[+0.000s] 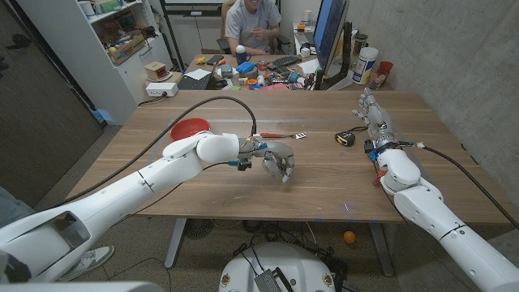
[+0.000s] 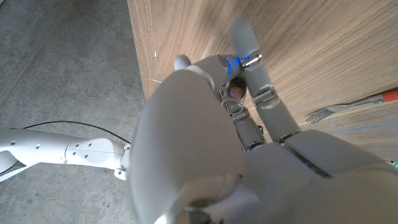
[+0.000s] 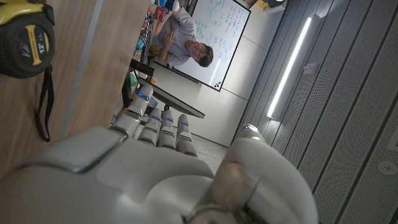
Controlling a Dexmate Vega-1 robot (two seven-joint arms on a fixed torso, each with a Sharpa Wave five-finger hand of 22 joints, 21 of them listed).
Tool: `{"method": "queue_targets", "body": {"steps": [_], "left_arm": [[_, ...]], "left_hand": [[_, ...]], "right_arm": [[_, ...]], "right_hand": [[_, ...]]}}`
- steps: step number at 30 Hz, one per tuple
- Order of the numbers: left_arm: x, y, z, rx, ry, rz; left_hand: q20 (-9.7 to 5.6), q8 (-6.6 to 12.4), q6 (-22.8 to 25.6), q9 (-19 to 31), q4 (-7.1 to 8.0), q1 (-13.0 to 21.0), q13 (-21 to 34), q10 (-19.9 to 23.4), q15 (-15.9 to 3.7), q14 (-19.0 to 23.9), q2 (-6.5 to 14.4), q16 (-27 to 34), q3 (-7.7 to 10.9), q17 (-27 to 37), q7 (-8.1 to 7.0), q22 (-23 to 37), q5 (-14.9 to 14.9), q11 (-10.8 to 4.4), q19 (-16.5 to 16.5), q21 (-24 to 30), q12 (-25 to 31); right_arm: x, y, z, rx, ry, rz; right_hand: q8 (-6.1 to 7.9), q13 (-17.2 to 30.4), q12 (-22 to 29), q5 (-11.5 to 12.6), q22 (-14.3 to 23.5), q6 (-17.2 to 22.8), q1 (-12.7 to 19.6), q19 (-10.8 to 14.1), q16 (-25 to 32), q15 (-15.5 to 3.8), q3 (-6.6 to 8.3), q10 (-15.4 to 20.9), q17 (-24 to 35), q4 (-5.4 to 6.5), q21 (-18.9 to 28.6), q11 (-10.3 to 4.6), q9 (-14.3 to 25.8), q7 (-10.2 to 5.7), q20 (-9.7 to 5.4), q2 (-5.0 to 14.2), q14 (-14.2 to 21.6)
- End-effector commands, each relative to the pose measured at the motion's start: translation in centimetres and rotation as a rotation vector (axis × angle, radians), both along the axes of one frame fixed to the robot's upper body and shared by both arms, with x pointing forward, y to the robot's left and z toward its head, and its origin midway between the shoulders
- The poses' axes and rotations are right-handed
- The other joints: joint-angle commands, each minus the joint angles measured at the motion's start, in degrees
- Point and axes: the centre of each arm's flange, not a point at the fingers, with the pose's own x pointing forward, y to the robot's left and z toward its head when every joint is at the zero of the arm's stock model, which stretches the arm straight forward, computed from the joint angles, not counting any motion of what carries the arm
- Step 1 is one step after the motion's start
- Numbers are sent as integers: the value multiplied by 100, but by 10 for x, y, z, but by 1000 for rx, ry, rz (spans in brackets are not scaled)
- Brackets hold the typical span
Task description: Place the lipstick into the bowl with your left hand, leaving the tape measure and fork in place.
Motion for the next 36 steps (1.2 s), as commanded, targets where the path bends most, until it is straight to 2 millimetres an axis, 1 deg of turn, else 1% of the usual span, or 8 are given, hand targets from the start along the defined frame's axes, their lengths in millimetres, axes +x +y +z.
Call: {"method": "queue_targets", "body": {"steps": [1,2,5,11,15,22,27,36], "left_arm": [[-17,1,21,10,-11,4],[-19,2,23,11,-19,4],[-24,4,30,18,-39,7],[-32,8,43,20,-50,22],[-34,12,48,32,-46,45],[-37,22,55,36,-46,82],[-40,34,65,0,-65,108],[-36,69,78,-73,-72,201]], "left_hand": [[-38,11,-30,-1,165,-39,79,82,-398,1005,-31,32,197,60,-36,15,71,-153,-122,30,-33],[-39,15,-37,6,165,-46,92,82,-397,988,-32,25,198,76,-41,15,80,-172,-134,35,-39],[-43,9,-45,-3,164,-52,98,84,-407,968,-34,15,199,100,-45,15,93,-158,-156,41,-57],[-51,24,-59,17,166,-73,136,80,-412,972,-37,9,199,157,-45,18,123,-183,-198,66,-89],[-58,26,-60,12,165,-81,153,74,-397,957,-36,-3,199,189,-31,20,139,-172,-220,84,-113],[-43,50,-119,74,165,-96,187,67,-393,951,-26,-26,200,244,-52,23,167,-160,-276,120,-160],[-41,53,-126,76,168,-107,226,58,-394,944,-18,-47,198,262,-57,24,179,-157,-298,143,-174],[-26,60,-128,73,166,-123,256,60,-376,980,-9,-76,196,271,-42,26,199,-142,-343,183,-218]], "right_arm": [[7,7,7,-7,-6,17],[7,7,7,-6,-7,18],[8,8,9,-6,-11,20],[7,6,10,-5,-7,14],[6,5,10,-13,0,12],[4,3,13,-19,1,13],[5,4,16,-29,9,15],[8,7,14,-28,12,21]], "right_hand": [[-12,18,-4,28,21,27,-16,60,26,14,-20,49,-7,-24,-37,11,21,23,24,-15,41],[-11,18,-4,28,21,29,-15,65,25,10,-20,49,-8,-25,-37,9,21,23,22,-16,40],[-10,19,0,28,21,34,-14,74,25,10,-24,67,-12,-29,-42,2,21,23,18,-20,42],[-3,19,1,29,21,53,-13,83,25,5,-28,81,-18,-34,-55,2,21,17,16,-24,48],[0,20,-2,30,22,62,-16,89,28,-9,-32,87,-22,-36,-68,2,21,23,15,-25,58],[0,21,-5,31,22,66,-19,95,27,-10,-38,94,-27,-39,-84,-4,21,19,15,-29,61],[0,21,-8,33,22,71,-23,102,25,-14,-43,99,-31,-41,-97,-5,22,14,16,-31,61],[-1,22,-12,37,23,73,-22,117,28,-12,-45,106,-38,-45,-116,-4,22,14,12,-25,72]]}}
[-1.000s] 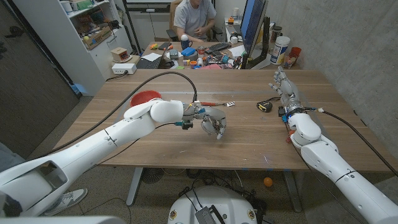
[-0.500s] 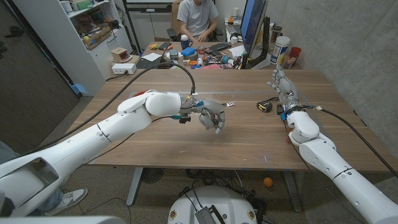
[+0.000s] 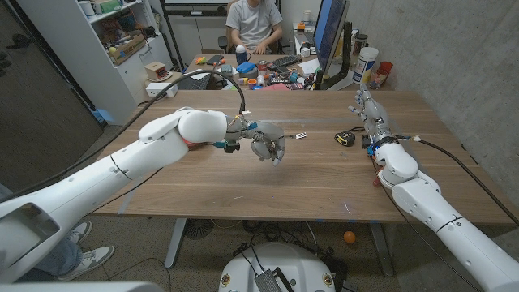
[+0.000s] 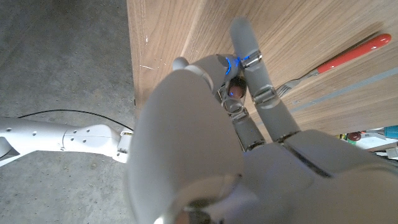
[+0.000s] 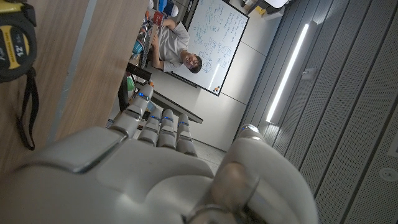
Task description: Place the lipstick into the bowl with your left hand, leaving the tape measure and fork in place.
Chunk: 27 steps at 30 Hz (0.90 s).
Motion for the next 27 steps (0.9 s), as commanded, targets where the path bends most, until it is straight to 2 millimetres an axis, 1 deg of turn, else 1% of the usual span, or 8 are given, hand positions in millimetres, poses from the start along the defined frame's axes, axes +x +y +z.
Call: {"method": "queue_targets", "body": {"steps": [1,9,20,24,27], "left_arm": [[2,41,19,-100,-10,115],[9,76,23,-173,-2,204],[8,124,22,-264,-4,311],[6,141,23,-291,-7,349],[6,154,25,-310,-10,384]], "left_hand": [[-157,39,-39,21,165,-20,31,131,-287,894,41,-20,195,24,35,10,60,-74,-211,61,-38],[-145,49,-43,29,159,-24,70,141,-268,879,48,-43,192,65,71,12,73,-69,-247,100,-66],[-122,64,-52,44,156,-28,120,157,-259,882,61,-76,188,93,68,12,86,-24,-297,147,-99],[-119,80,-49,62,151,-25,146,159,-232,909,63,-98,188,73,79,11,91,-42,-322,165,-115],[-119,84,-52,67,150,-23,152,162,-233,900,65,-107,187,86,84,11,94,-12,-337,179,-130]], "right_arm": [[2,3,2,-6,2,8],[4,7,2,-6,0,13],[8,16,1,-13,2,30],[10,18,0,-17,10,32],[11,18,-1,-20,16,33]], "right_hand": [[-1,9,-13,37,23,42,-23,57,30,12,-5,21,16,-5,-29,13,22,-20,11,-24,55],[-5,10,-20,40,23,34,-21,68,30,10,-6,18,11,-8,-43,13,22,-16,11,-18,61],[-7,11,-24,43,23,34,-18,83,26,11,-6,27,3,-14,-67,10,22,-17,0,-9,59],[-8,11,-27,43,24,32,-19,85,26,13,-8,27,1,-15,-77,13,22,-13,1,-7,60],[-8,11,-29,43,24,32,-20,86,26,15,-10,26,0,-15,-81,12,23,-13,5,-8,62]]}}
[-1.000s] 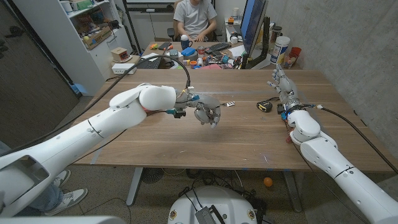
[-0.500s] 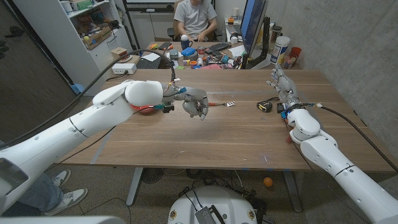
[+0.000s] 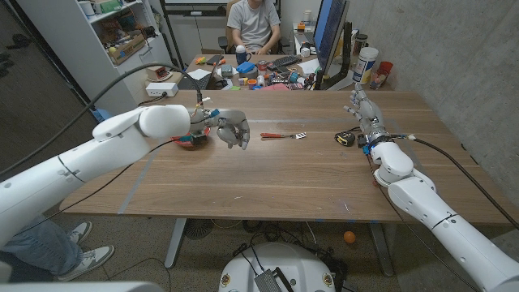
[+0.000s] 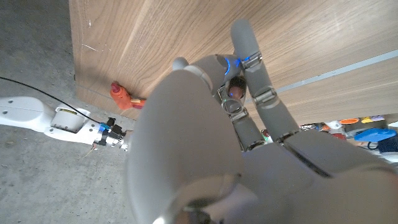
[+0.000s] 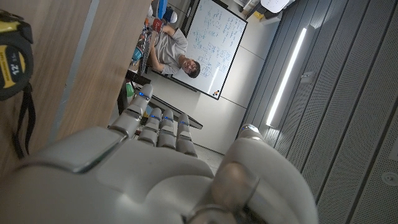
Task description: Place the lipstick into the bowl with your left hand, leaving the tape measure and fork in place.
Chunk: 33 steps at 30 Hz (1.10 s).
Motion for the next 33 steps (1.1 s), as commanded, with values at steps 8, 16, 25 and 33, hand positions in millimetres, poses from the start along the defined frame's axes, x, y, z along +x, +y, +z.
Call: {"method": "queue_targets", "body": {"steps": [8,16,25,33], "left_arm": [[6,86,13,-188,-18,213],[21,103,18,-246,-14,249],[48,122,20,-306,13,301],[63,142,21,-343,34,361]], "left_hand": [[-98,61,-54,9,147,30,40,134,-221,885,92,-26,182,55,99,11,40,-43,-204,84,-53],[-90,64,-60,10,142,43,81,127,-211,890,96,-51,178,70,112,11,45,-18,-261,117,-92],[-88,74,-64,21,146,47,103,156,-217,882,104,-73,170,85,103,13,46,-30,-299,150,-119],[-88,86,-67,31,147,48,129,184,-210,878,109,-89,157,117,100,14,44,-26,-338,191,-149]], "right_arm": [[10,10,-4,-16,26,21],[16,13,-2,-31,37,28],[21,13,-3,-34,55,24],[24,11,2,-29,53,14]], "right_hand": [[-9,13,-32,44,24,33,-21,34,26,24,-15,31,-7,-20,-41,24,23,-12,3,-8,34],[-12,13,-36,45,24,27,-25,45,25,24,-18,34,-11,-21,-57,29,23,-10,0,-3,35],[-7,14,-37,46,24,42,-28,65,25,22,-24,45,-16,-24,-74,34,23,-9,-7,-2,39],[-7,14,-40,47,25,45,-32,82,27,22,-29,49,-21,-27,-94,18,23,-3,-7,0,49]]}}
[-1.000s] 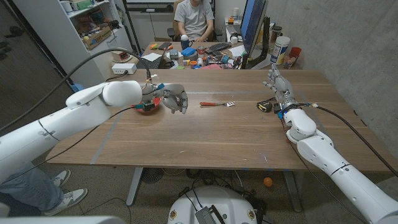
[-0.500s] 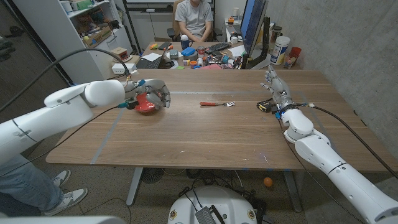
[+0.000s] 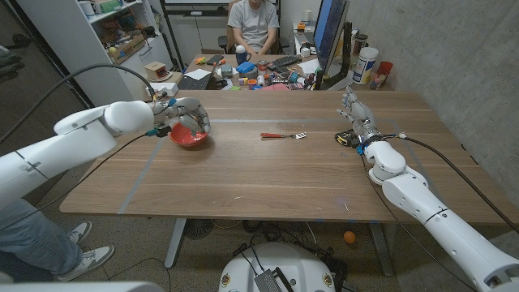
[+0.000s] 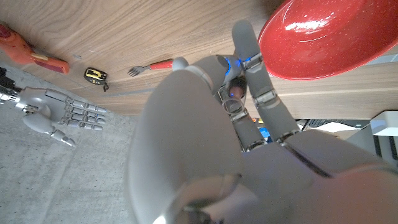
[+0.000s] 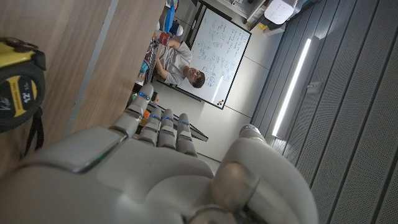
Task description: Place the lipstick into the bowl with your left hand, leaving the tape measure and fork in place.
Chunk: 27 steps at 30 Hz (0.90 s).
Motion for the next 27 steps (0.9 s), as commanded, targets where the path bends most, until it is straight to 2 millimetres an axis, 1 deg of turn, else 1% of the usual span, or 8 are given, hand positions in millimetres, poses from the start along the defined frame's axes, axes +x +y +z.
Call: {"method": "queue_targets", "body": {"steps": [1,12,18,22,27], "left_arm": [[25,32,3,-73,32,88],[25,62,2,-103,42,168],[34,74,-1,-137,50,188],[44,75,-1,-138,49,182],[58,64,1,-84,42,178]], "left_hand": [[-152,27,-72,6,145,13,22,136,-207,879,52,-32,156,32,96,14,12,-80,-180,48,-13],[-151,34,-76,6,147,15,80,129,-206,896,56,-57,142,49,96,15,13,-88,-227,102,-53],[-147,35,-92,11,149,15,89,143,-200,892,60,-68,136,68,92,15,12,-96,-254,127,-77],[-143,38,-85,7,154,10,99,149,-206,885,66,-78,130,80,82,15,10,-91,-274,145,-94],[-135,41,-77,1,153,10,94,167,-213,886,70,-84,124,99,74,14,7,-108,-305,162,-119]], "right_arm": [[6,-1,5,3,7,-8],[17,5,3,1,24,6],[20,5,2,1,30,5],[21,4,1,5,31,-1],[23,2,2,8,33,-8]], "right_hand": [[-6,15,3,47,25,48,-33,64,27,22,-14,46,6,-12,-20,21,22,-5,15,1,50],[-7,16,0,48,25,49,-38,73,25,25,-20,50,1,-13,-42,27,22,-4,17,5,51],[-7,16,-1,49,26,50,-40,78,26,26,-22,53,0,-14,-53,32,22,-3,16,8,54],[-4,16,0,49,26,61,-42,81,28,29,-25,61,-2,-15,-61,29,22,-5,20,7,62],[6,16,4,50,26,89,-40,95,29,20,-29,79,-6,-21,-71,25,22,2,15,2,69]]}}
